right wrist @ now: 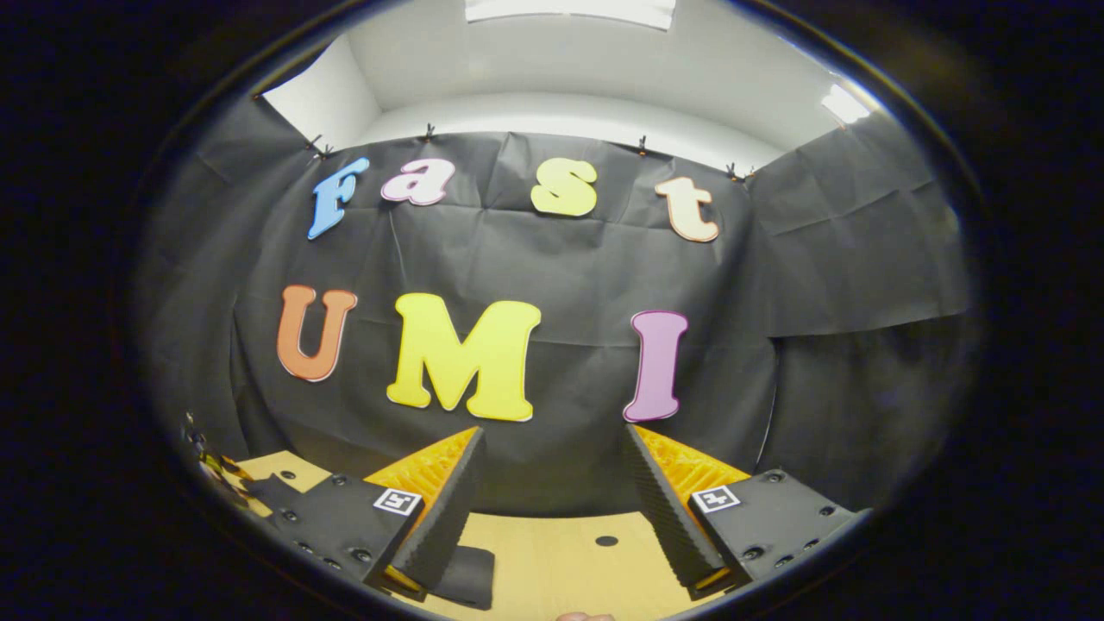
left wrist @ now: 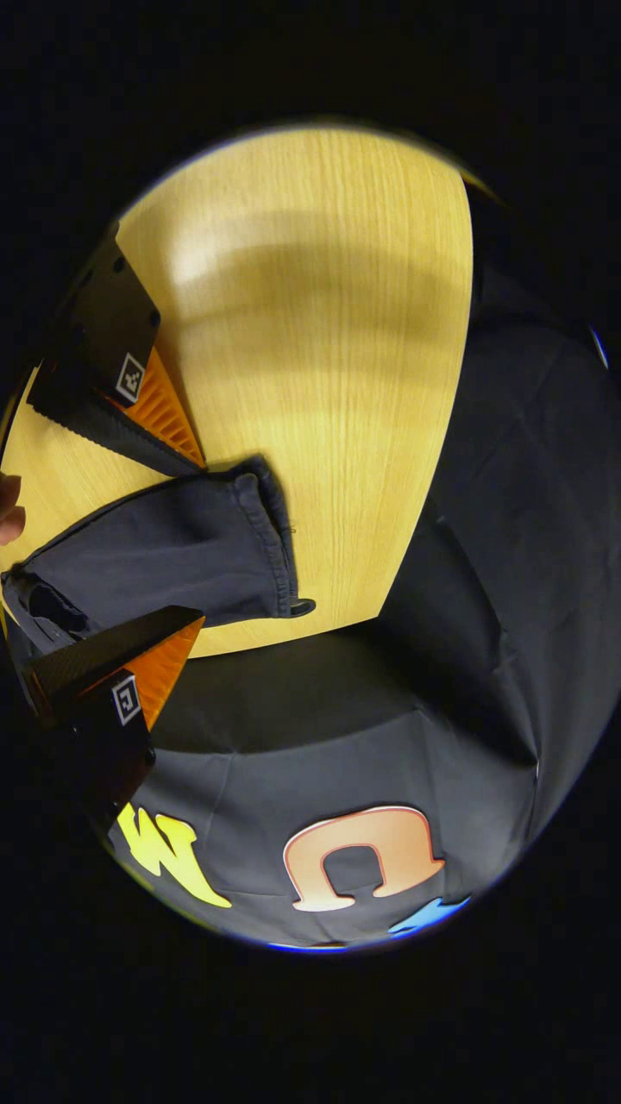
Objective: Grasp the waist and the cuffs of the jeans and fold them to make the two legs overlap; first hold the waist and fold one-third of the jeans toward the cuffs, then hold the cuffs and fold the remaining one-third in the same direction to finish folding.
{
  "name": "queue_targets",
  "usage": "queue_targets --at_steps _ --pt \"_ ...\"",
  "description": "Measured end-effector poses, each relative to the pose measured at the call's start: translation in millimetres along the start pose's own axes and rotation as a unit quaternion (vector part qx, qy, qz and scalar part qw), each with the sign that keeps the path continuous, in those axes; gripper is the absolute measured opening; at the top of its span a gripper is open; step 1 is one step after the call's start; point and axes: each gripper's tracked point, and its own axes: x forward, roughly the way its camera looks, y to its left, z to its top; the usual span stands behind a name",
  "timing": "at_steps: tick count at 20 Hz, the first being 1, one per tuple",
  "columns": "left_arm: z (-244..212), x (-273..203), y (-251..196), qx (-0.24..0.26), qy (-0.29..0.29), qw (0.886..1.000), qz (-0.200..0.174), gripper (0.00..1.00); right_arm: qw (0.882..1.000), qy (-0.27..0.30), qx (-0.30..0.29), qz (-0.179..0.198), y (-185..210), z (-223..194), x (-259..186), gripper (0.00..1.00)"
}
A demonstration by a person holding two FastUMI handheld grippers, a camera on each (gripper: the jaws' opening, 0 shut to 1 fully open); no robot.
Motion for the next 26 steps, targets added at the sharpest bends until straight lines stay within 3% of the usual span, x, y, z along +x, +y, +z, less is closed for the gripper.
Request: queue_targets --at_steps 5,6,7,9,12,13,15,18,20,26 --pt "8 18 -12 -0.050 -0.006 0.998 -0.023 0.95 1.000 0.014 0.001 -0.011 -14 -6 0 1.00" --pt "7 21 -15 -0.051 -0.003 0.998 -0.030 0.94 1.000 0.016 0.002 -0.014 -17 -8 1 0.94" --pt "6 25 -14 -0.049 0.001 0.998 -0.029 1.00 1.000 0.019 0.003 -0.017 -21 -8 0 0.94" --pt "4 34 -7 -0.053 0.011 0.998 -0.018 0.81 1.000 0.023 0.003 -0.020 -25 -11 1 0.94" --pt "3 38 6 -0.069 0.021 0.997 0.002 0.33 0.999 0.028 -0.003 -0.020 -28 -12 1 0.98" --pt "2 38 6 -0.057 0.019 0.998 0.003 0.17 0.999 0.029 -0.005 -0.020 -27 -13 0 0.97" --pt "0 35 7 -0.017 0.013 1.000 0.009 0.09 0.999 0.031 -0.006 -0.017 -24 -14 2 0.94" --pt "4 27 -6 0.039 -0.001 0.999 0.011 0.06 0.999 0.034 -0.006 -0.012 -21 -14 2 0.98" --pt "5 20 -20 0.094 -0.013 0.995 0.003 0.05 0.999 0.033 -0.006 -0.009 -21 -12 0 0.94" --pt "-1 -6 -84 0.268 -0.035 0.963 -0.016 0.05 0.999 0.032 0.000 -0.009 -24 -9 -12 0.98"
